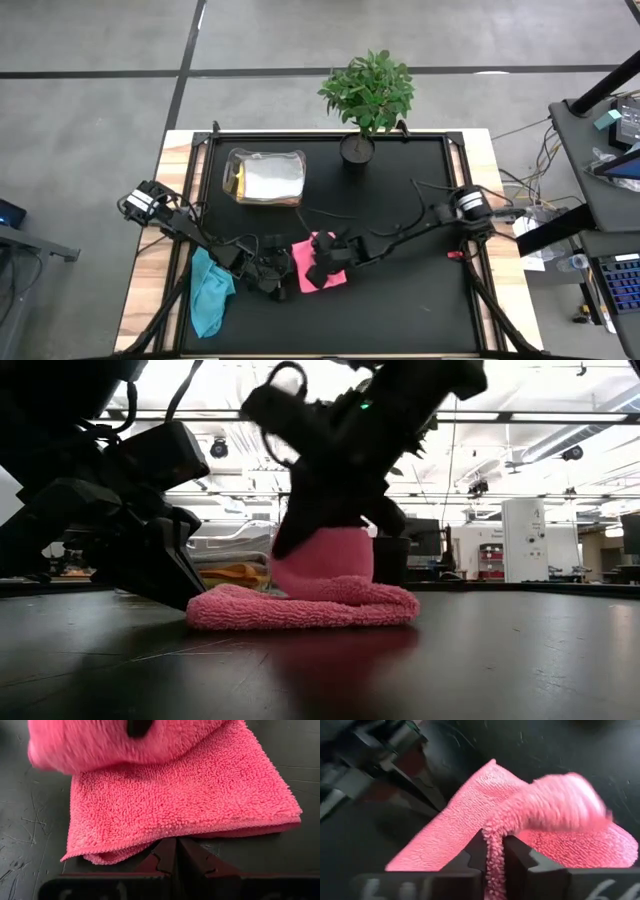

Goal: Fold microfiber towels
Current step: Fold the pink towel

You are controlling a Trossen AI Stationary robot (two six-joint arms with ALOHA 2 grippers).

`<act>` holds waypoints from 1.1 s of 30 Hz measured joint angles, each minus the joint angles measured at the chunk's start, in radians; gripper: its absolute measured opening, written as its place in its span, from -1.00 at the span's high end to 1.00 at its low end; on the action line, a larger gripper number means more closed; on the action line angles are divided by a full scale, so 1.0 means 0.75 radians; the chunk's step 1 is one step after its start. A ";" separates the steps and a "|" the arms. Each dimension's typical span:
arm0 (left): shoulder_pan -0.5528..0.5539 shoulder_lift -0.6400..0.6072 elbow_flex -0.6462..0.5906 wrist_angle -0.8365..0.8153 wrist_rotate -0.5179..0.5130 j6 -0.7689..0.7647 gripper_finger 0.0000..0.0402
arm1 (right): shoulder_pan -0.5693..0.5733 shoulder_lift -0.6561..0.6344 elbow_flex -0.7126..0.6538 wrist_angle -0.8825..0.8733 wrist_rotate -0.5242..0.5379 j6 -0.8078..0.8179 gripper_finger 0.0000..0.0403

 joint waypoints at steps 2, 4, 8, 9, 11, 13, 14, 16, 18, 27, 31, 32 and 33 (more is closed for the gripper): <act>0.000 0.000 0.000 0.000 0.000 0.000 1.00 | 0.000 0.040 0.055 -0.065 0.000 0.000 0.78; 0.000 0.000 0.000 0.001 -0.001 0.000 1.00 | 0.000 0.072 0.096 -0.088 0.000 -0.007 0.67; 0.000 0.000 0.000 0.001 -0.001 0.000 1.00 | 0.000 0.100 0.149 -0.086 -0.012 -0.043 0.43; 0.000 0.000 0.000 0.001 -0.001 0.000 1.00 | 0.000 0.101 0.158 -0.086 -0.012 -0.050 0.37; 0.000 0.000 0.000 0.002 -0.001 0.000 1.00 | 0.000 0.101 0.165 -0.086 -0.013 -0.064 0.27; 0.000 0.000 0.000 0.002 -0.001 0.000 1.00 | 0.003 0.101 0.168 -0.088 -0.016 -0.073 0.18; 0.000 0.000 0.000 0.002 -0.001 0.000 1.00 | 0.006 0.101 0.172 -0.089 -0.016 -0.080 0.15; 0.000 0.000 0.000 0.002 -0.001 0.000 1.00 | 0.013 0.100 0.184 -0.081 -0.015 -0.081 0.09; 0.000 0.000 0.000 0.003 -0.001 0.000 1.00 | 0.019 0.098 0.187 -0.043 -0.015 -0.081 0.05; 0.001 -0.021 0.015 -0.005 0.011 0.003 1.00 | 0.027 0.098 0.187 0.094 -0.010 -0.150 0.04; 0.001 -0.105 0.016 -0.057 0.028 0.009 1.00 | 0.058 0.074 0.187 0.146 -0.012 -0.248 0.03; 0.001 -0.130 0.015 -0.095 0.043 0.007 1.00 | 0.064 0.060 0.187 0.146 -0.014 -0.273 0.03; 0.001 -0.154 0.012 -0.137 0.053 0.004 1.00 | 0.071 0.046 0.187 0.145 -0.013 -0.300 0.03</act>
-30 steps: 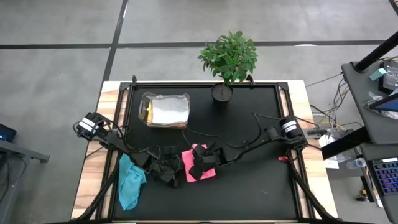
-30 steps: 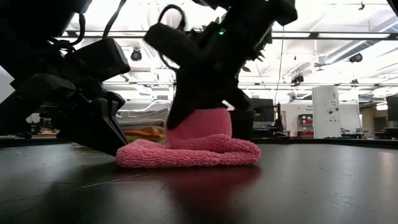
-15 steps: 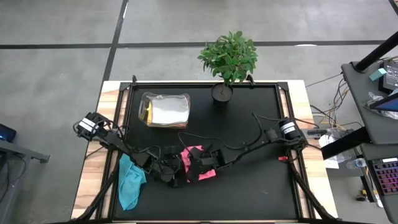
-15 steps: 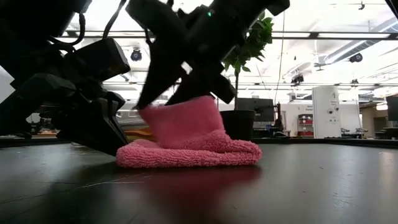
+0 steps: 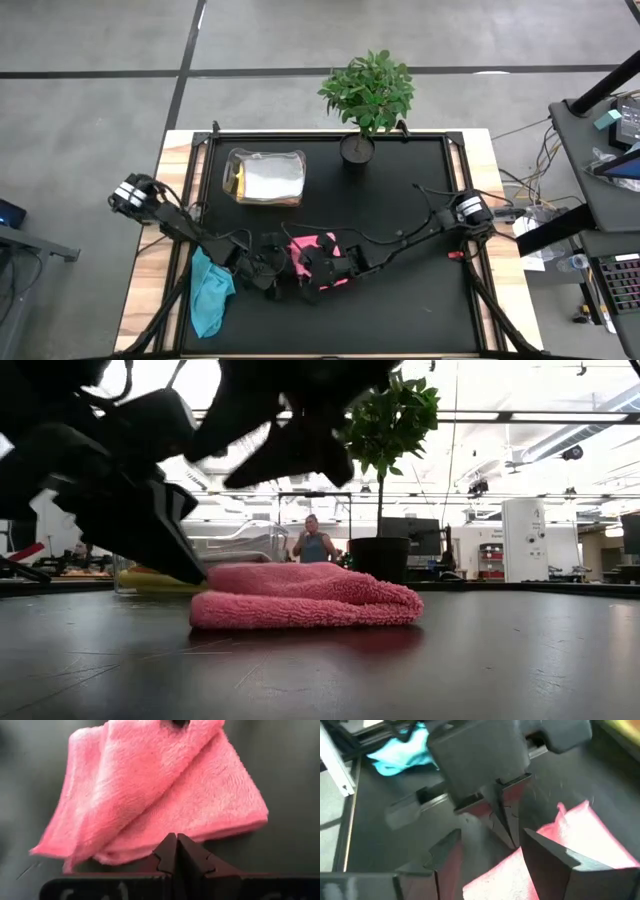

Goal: Fold microfiber towels
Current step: Fold the pink towel

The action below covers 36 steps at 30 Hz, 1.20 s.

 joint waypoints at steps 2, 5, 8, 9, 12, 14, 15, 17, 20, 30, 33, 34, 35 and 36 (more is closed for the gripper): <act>0.000 -0.050 -0.002 -0.063 0.011 -0.008 1.00 | 0.014 -0.039 0.000 -0.031 0.016 -0.042 0.04; -0.005 -0.120 -0.007 -0.118 0.015 -0.038 1.00 | 0.032 -0.100 0.000 -0.168 0.105 -0.083 0.10; -0.008 -0.157 -0.008 -0.119 0.027 -0.039 1.00 | 0.038 -0.152 0.000 -0.376 0.217 -0.083 0.24; -0.010 -0.165 -0.010 -0.123 0.027 -0.039 1.00 | 0.036 -0.162 0.000 -0.437 0.252 -0.081 0.31; -0.010 -0.169 -0.009 -0.119 0.027 -0.038 1.00 | 0.008 -0.173 -0.029 -0.568 0.327 -0.079 0.55; -0.010 -0.165 -0.010 -0.120 0.026 -0.039 1.00 | -0.022 -0.173 -0.075 -0.565 0.330 -0.099 0.73; -0.010 -0.159 -0.010 -0.117 0.026 -0.040 1.00 | -0.038 -0.173 -0.105 -0.557 0.328 -0.113 0.83; -0.010 -0.141 -0.011 -0.119 0.026 -0.042 1.00 | -0.066 -0.173 -0.170 -0.513 0.327 -0.145 0.92; -0.010 -0.101 -0.011 -0.108 0.025 -0.081 1.00 | -0.092 -0.173 -0.272 -0.398 0.326 -0.193 0.94; -0.008 0.056 -0.011 -0.004 0.014 -0.105 1.00 | -0.053 -0.173 -0.483 0.183 0.012 -0.320 0.96; -0.004 0.069 -0.010 -0.002 0.011 -0.106 1.00 | -0.007 -0.160 -0.520 0.426 -0.127 -0.316 0.96; -0.003 0.069 -0.010 0.000 0.011 -0.106 1.00 | 0.013 -0.152 -0.524 0.508 -0.144 -0.319 0.96; -0.002 0.069 -0.010 0.001 0.011 -0.106 1.00 | 0.034 -0.145 -0.526 0.557 -0.146 -0.340 0.96; -0.002 0.069 -0.010 -0.001 0.011 -0.106 1.00 | 0.053 -0.141 -0.526 0.578 -0.126 -0.362 0.96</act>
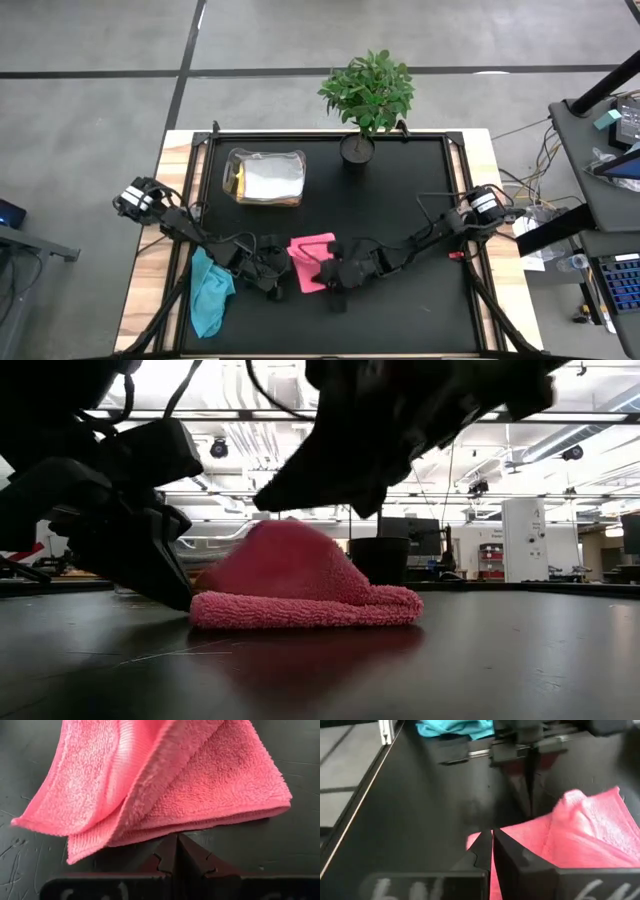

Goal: Fold microfiber towels
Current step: Fold the pink towel

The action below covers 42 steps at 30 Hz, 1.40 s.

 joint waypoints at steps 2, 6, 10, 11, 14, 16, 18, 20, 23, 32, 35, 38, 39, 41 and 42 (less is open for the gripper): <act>0.000 -0.010 0.002 -0.014 0.003 0.000 1.00 | 0.025 0.000 0.015 -0.014 0.051 -0.038 0.96; -0.001 -0.042 0.010 -0.019 0.062 0.005 1.00 | 0.035 -0.015 0.070 -0.122 0.164 -0.098 0.96; -0.003 -0.092 0.011 -0.019 0.113 0.008 1.00 | 0.018 -0.048 0.098 -0.368 0.363 -0.115 0.96; -0.003 -0.102 0.010 -0.018 0.118 0.008 1.00 | 0.004 -0.052 0.096 -0.432 0.415 -0.117 0.96; -0.003 -0.117 0.003 -0.023 0.120 0.010 1.00 | -0.056 -0.052 0.071 -0.531 0.499 -0.108 0.96; -0.003 -0.116 0.003 -0.020 0.121 0.010 1.00 | -0.098 -0.052 0.037 -0.520 0.486 -0.087 0.96; -0.003 -0.109 0.002 -0.019 0.120 0.010 1.00 | -0.130 -0.044 0.004 -0.465 0.420 -0.071 0.96; -0.003 -0.097 -0.002 -0.019 0.120 0.011 1.00 | -0.143 -0.041 -0.033 -0.399 0.323 -0.068 0.96; -0.003 -0.092 -0.003 -0.020 0.119 0.012 1.00 | -0.138 -0.028 -0.075 -0.198 0.152 -0.069 0.96; -0.003 -0.155 0.011 -0.030 0.117 0.069 1.00 | -0.006 0.133 0.005 0.194 0.079 -0.052 0.96; -0.002 -0.210 0.019 -0.025 0.114 0.111 1.00 | 0.023 0.157 0.066 0.127 0.135 -0.092 0.96; -0.001 -0.246 0.027 -0.008 0.029 0.140 1.00 | 0.035 0.141 0.116 0.056 0.146 -0.121 0.96; 0.000 -0.253 0.032 -0.010 -0.002 0.145 1.00 | 0.040 0.122 0.121 0.022 0.150 -0.130 0.96; 0.001 -0.259 0.038 0.013 -0.020 0.177 0.99 | 0.051 0.091 0.131 -0.038 0.186 -0.150 0.96; 0.001 -0.259 0.038 0.028 -0.023 0.187 0.96 | 0.061 0.072 0.132 -0.073 0.220 -0.156 0.96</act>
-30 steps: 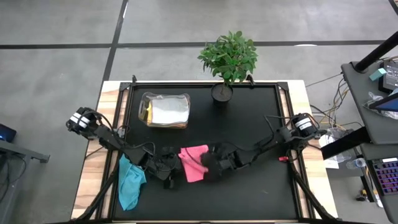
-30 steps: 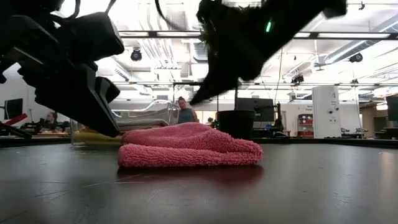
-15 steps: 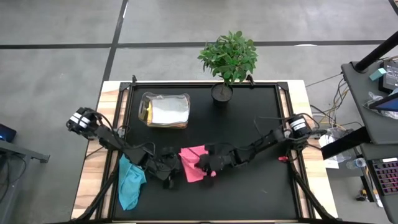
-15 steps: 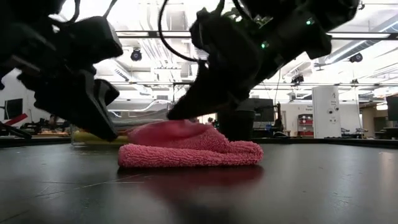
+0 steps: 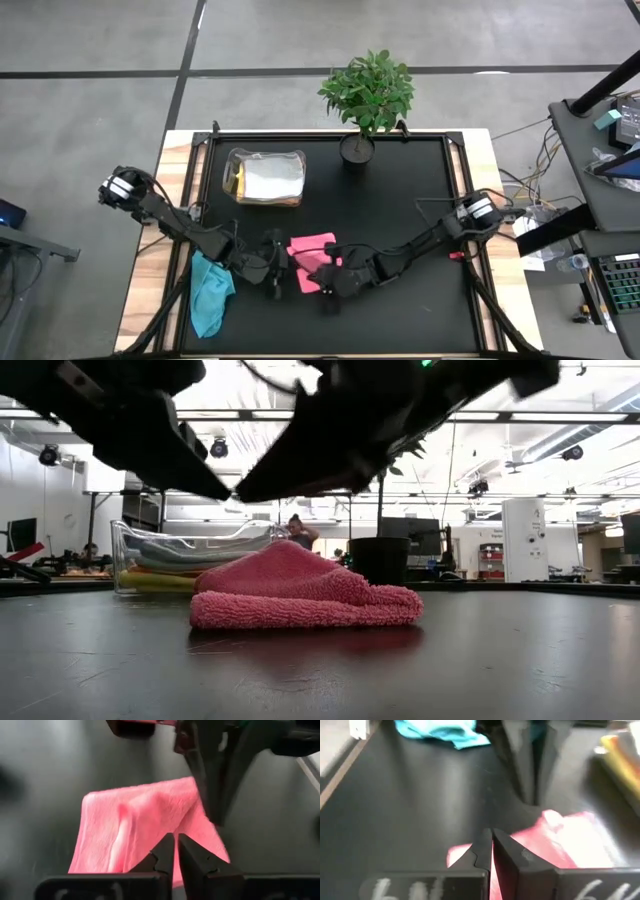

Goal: Fold microfiber towels
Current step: Fold the pink towel

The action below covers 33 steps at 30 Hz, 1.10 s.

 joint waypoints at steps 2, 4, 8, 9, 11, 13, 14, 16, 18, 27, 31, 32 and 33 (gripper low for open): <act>0.010 0.008 0.000 0.062 -0.003 0.012 0.88 | 0.026 -0.038 -0.003 -0.091 0.091 -0.006 0.96; 0.020 0.012 -0.001 0.090 -0.039 0.012 0.75 | 0.053 -0.077 -0.007 -0.163 0.175 -0.006 0.96; 0.054 0.023 -0.003 0.123 -0.155 -0.011 0.49 | 0.094 -0.146 -0.022 -0.263 0.234 0.021 0.96; 0.065 0.023 -0.004 0.139 -0.164 -0.011 0.43 | 0.102 -0.159 -0.026 -0.277 0.236 0.029 0.96; 0.092 0.031 -0.003 0.181 -0.160 -0.010 0.36 | 0.118 -0.173 -0.037 -0.275 0.239 0.030 0.96; 0.113 0.048 -0.002 0.208 -0.128 -0.008 0.32 | 0.131 -0.181 -0.046 -0.279 0.258 0.030 0.96; 0.121 0.060 -0.003 0.225 -0.119 -0.007 0.31 | 0.135 -0.183 -0.049 -0.279 0.268 0.031 0.96; 0.138 0.097 0.000 0.295 -0.092 -0.011 0.31 | 0.139 -0.185 -0.057 -0.276 0.269 0.040 0.96; 0.147 0.136 0.000 0.329 -0.088 -0.020 0.31 | 0.138 -0.185 -0.065 -0.278 0.269 0.051 0.96; 0.193 0.302 0.046 0.378 -0.014 -0.113 0.31 | 0.137 -0.185 -0.084 -0.277 0.270 0.054 0.96; 0.206 0.405 0.098 0.373 0.027 -0.150 0.32 | 0.136 -0.185 -0.085 -0.285 0.270 0.050 0.96; 0.205 0.422 0.108 0.372 0.030 -0.150 0.33 | 0.136 -0.185 -0.086 -0.288 0.270 0.048 0.96; 0.204 0.430 0.114 0.357 0.034 -0.148 0.35 | 0.136 -0.185 -0.087 -0.291 0.270 0.045 0.96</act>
